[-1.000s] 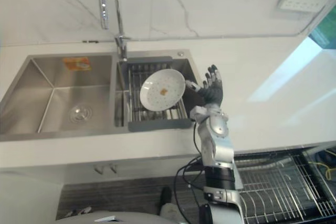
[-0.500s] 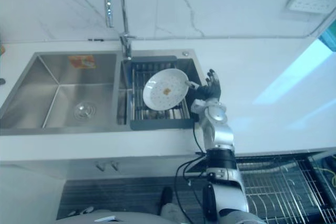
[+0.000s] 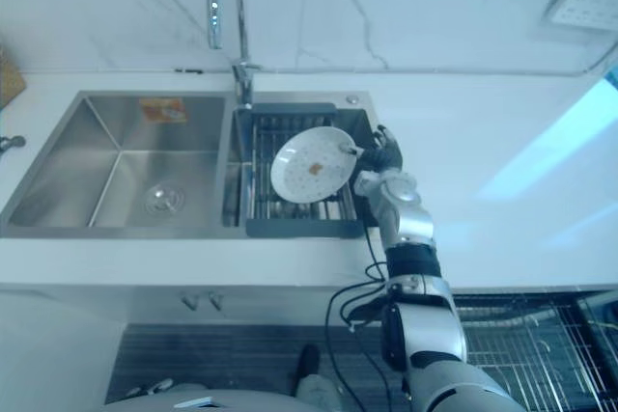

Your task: Walk over to the sink, pick up the cup, carry it to the dishwasher, place the cup inside the dishwasher, then close the dishwasher door

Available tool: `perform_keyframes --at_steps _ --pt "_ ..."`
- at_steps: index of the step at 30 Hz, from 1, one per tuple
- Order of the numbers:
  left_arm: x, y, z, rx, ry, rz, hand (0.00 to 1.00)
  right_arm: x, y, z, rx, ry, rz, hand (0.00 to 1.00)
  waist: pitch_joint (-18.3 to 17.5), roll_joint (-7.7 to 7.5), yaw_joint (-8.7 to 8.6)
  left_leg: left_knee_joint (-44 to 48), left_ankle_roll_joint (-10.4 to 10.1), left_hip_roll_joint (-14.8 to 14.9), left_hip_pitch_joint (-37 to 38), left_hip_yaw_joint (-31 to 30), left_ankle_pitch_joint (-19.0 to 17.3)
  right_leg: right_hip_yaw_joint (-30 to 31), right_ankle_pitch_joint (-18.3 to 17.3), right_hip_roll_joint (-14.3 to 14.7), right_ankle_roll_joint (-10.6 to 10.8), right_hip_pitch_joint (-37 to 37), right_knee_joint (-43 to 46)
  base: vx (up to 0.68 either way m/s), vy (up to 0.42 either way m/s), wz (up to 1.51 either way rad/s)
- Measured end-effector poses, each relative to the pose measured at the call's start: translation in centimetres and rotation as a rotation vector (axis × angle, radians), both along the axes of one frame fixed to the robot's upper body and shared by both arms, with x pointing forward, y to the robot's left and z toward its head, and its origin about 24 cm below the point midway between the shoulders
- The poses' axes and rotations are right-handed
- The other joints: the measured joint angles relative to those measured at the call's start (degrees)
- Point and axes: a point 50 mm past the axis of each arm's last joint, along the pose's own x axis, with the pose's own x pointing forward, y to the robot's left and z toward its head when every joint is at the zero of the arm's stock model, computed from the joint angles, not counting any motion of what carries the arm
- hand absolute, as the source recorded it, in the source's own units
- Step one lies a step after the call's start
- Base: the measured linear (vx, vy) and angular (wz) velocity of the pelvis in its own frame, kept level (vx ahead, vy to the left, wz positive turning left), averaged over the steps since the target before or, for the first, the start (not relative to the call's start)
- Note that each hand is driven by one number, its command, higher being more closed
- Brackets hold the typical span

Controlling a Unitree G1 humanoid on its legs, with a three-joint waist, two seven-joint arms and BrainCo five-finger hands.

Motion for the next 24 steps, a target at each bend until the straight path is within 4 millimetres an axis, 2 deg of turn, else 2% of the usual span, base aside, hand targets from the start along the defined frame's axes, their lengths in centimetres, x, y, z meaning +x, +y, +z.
perform_keyframes --at_steps 10,20,24 --pt "0.0 -0.1 0.0 -0.013 -0.002 -0.001 0.00 1.1 0.1 0.5 -0.020 0.037 0.060 0.00 0.00 0.00 0.42 -0.07 -0.12 0.11 -0.05 -0.14 0.14 -0.19 0.03 0.04 -0.05 0.03 0.00 0.00 -0.002 0.01" --pt "0.4 -0.1 0.0 -0.028 0.008 -0.005 0.00 1.2 -0.5 -0.3 -0.016 0.133 0.078 0.00 -0.03 -0.05 1.54 -0.76 -0.10 0.11 0.02 -0.50 0.44 -0.65 0.04 -0.02 -0.03 0.06 0.00 0.00 0.000 0.01" --pt "0.4 -0.2 0.0 -0.033 0.016 -0.005 0.00 1.6 -0.2 -0.4 -0.019 0.179 0.105 0.00 -0.03 -0.07 1.40 -0.78 -0.11 0.11 -0.04 -0.78 0.49 -0.95 0.04 -0.07 -0.03 0.14 0.00 0.00 -0.002 0.04"
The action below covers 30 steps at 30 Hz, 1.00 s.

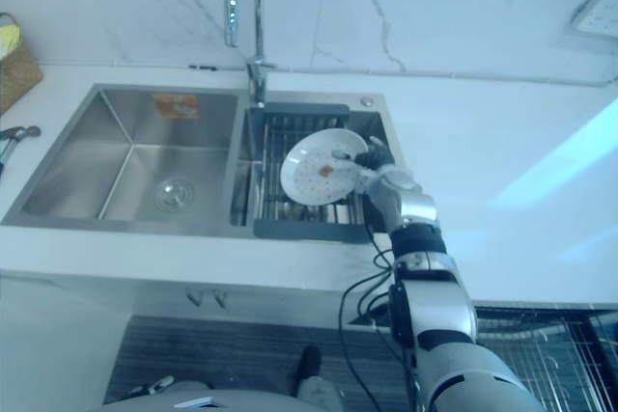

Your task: Walk over to the sink, pick up the cup, carry it to the dishwasher, place the cup inside the dishwasher, then close the dishwasher door

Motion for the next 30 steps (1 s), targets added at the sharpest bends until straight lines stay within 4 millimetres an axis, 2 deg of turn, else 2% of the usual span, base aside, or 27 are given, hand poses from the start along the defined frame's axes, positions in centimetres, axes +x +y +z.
perform_keyframes --at_steps 1,4,9,21,24,30 --pt "0.0 0.0 0.0 -0.002 0.000 -0.001 0.00 0.0 0.0 0.0 -0.001 0.004 0.016 1.00 0.01 -0.02 0.06 -0.02 0.00 0.00 -0.04 -0.21 0.04 -0.21 -0.01 -0.02 0.01 0.07 0.00 0.00 -0.005 0.07" --pt "0.0 0.0 0.0 -0.018 0.000 0.006 0.00 -0.1 -0.2 -0.2 0.025 0.031 0.027 1.00 0.01 -0.09 0.19 -0.08 0.00 -0.02 -0.16 -0.70 0.19 -0.57 -0.02 -0.10 0.02 0.17 0.00 0.00 -0.004 0.08" --pt "0.0 -0.1 0.0 -0.026 0.011 0.010 0.00 -0.1 -2.0 -0.2 0.024 0.099 0.004 1.00 0.03 -0.11 0.28 -0.23 -0.02 -0.02 -0.41 -0.84 0.27 -0.70 -0.05 -0.12 0.04 0.14 0.00 0.00 0.000 0.00" --pt "0.2 0.1 0.0 -0.033 0.014 0.002 0.00 -0.1 -2.2 -0.1 0.051 0.090 -0.029 1.00 -0.04 -0.24 0.23 -0.31 -0.04 -0.02 -0.78 -0.92 0.37 -0.75 -0.03 -0.12 0.02 -0.03 0.00 0.00 0.000 0.00" --pt "0.2 0.1 0.0 -0.034 0.014 0.003 0.00 0.2 -2.2 0.8 0.063 0.027 -0.069 1.00 -0.04 -0.25 0.18 -0.30 -0.05 -0.03 -0.76 -0.94 0.40 -0.76 0.01 -0.13 0.00 -0.01 0.01 0.00 0.000 0.00" --pt "0.1 0.1 0.0 -0.038 0.012 0.022 0.00 1.0 -2.1 4.2 0.043 -0.134 -0.135 1.00 -0.05 -0.26 0.07 -0.33 -0.05 -0.09 -0.16 -0.93 0.42 -0.72 0.05 -0.15 -0.02 0.20 0.00 0.00 0.000 0.00"
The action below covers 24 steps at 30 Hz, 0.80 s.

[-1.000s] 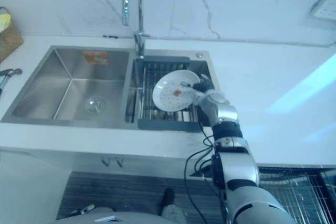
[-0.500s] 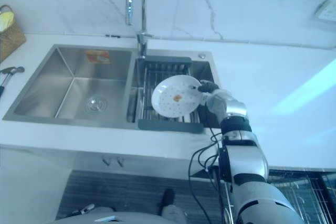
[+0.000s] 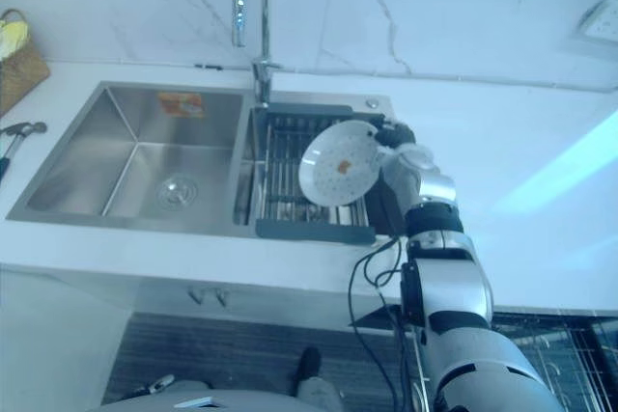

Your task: Walk over to the sink, pick up the cup, carry it to the dishwasher, place the cup inside the dishwasher, then close the dishwasher door

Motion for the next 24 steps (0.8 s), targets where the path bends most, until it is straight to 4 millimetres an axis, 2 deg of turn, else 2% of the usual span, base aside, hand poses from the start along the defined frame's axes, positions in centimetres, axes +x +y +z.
perform_keyframes --at_steps 9,14,22,24 --pt "-0.2 0.1 0.0 0.011 -0.013 0.003 0.00 -0.2 -0.3 3.6 0.091 -0.212 -0.053 1.00 0.08 -0.19 -0.46 -0.01 0.01 -0.05 0.18 0.13 0.00 0.15 -0.01 -0.01 0.00 0.12 0.00 0.00 0.000 0.00" --pt "-0.1 0.1 0.0 0.018 -0.022 0.004 0.00 -0.3 -0.3 4.6 0.138 -0.268 -0.050 1.00 0.14 -0.28 -0.67 -0.14 0.01 -0.04 0.18 0.28 -0.01 0.28 -0.01 0.03 0.01 0.06 0.00 0.00 0.000 0.00" --pt "-0.1 0.2 0.1 0.034 -0.028 0.008 0.00 -0.3 -0.2 4.6 0.258 -0.290 -0.033 1.00 0.19 -0.36 -1.13 -0.88 0.19 -0.03 0.25 0.62 0.11 0.49 -0.05 0.09 0.05 -0.07 0.00 0.00 0.000 0.00" --pt "0.0 0.2 0.1 0.038 -0.032 0.009 0.00 -0.5 -0.7 4.8 0.301 -0.309 -0.050 1.00 0.21 -0.40 -1.15 -0.94 0.20 -0.04 0.26 0.68 0.10 0.53 -0.05 0.09 0.05 -0.11 0.00 0.00 0.000 0.00"
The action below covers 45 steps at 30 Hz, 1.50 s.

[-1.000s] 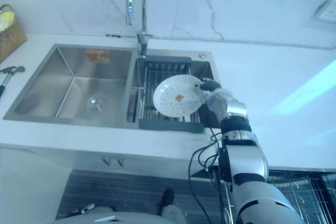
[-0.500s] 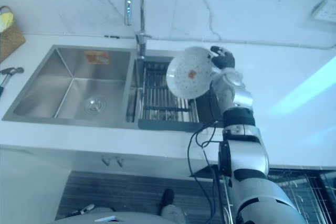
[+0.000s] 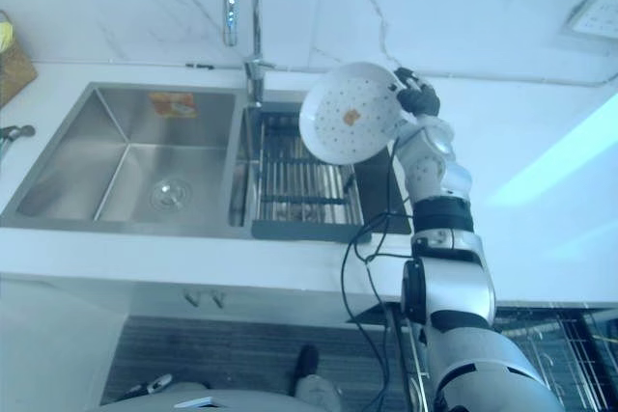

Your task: Walk over to the sink, pick up the cup, carry it to the dishwasher, place the cup inside the dishwasher, then close the dishwasher door

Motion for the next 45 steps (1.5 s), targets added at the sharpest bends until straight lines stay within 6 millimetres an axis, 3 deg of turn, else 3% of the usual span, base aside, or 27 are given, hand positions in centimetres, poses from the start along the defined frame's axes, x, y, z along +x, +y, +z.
perform_keyframes --at_steps 11,17,26,32,38,45 --pt "0.0 0.1 0.0 0.007 -0.009 -0.004 0.00 -1.8 -3.1 1.8 0.144 -0.131 -0.071 1.00 0.19 -0.31 -0.73 -0.56 0.06 -0.03 0.94 1.76 -0.13 2.23 0.02 0.36 0.01 -0.38 0.00 0.01 -0.012 -0.07" --pt "-0.2 0.1 0.0 0.009 -0.002 -0.021 0.00 -3.8 -6.0 1.0 0.204 -0.146 -0.173 1.00 0.15 -0.38 -1.61 -0.59 0.21 0.01 1.54 4.48 -0.86 4.88 0.31 1.03 0.08 -1.47 0.02 0.02 0.015 -0.23" --pt "-1.1 0.1 -0.1 0.002 0.025 -0.093 0.00 -9.8 -12.7 -0.8 0.281 -0.208 -0.419 1.00 0.17 -0.54 -5.76 2.00 0.96 -0.57 3.30 11.38 -4.30 11.75 1.18 2.06 0.86 -2.54 0.01 0.02 0.042 -0.40" --pt "-1.4 0.1 -0.1 0.003 0.042 -0.135 0.00 -14.3 -16.1 -0.2 0.357 -0.358 -0.580 1.00 0.21 -0.68 -8.84 3.67 0.94 -0.83 3.12 16.88 -6.13 16.98 1.97 3.37 0.89 -5.26 0.01 0.00 0.022 -0.48" --pt "-1.5 -0.1 -0.1 0.000 0.052 -0.170 0.00 -18.2 -18.5 -1.0 0.384 -0.403 -0.705 1.00 0.28 -0.78 -10.91 5.27 0.48 -0.20 3.79 20.45 -7.69 20.06 1.57 4.93 0.46 -6.22 0.00 0.02 0.000 -0.33" --pt "-1.1 -0.4 -0.1 -0.011 0.019 -0.195 0.00 -19.9 -19.5 -2.7 0.381 -0.347 -0.761 1.00 0.26 -0.60 -12.61 6.13 0.47 -0.18 3.18 21.49 -8.16 20.06 1.61 5.02 0.33 -7.10 0.00 0.00 0.007 -0.09"
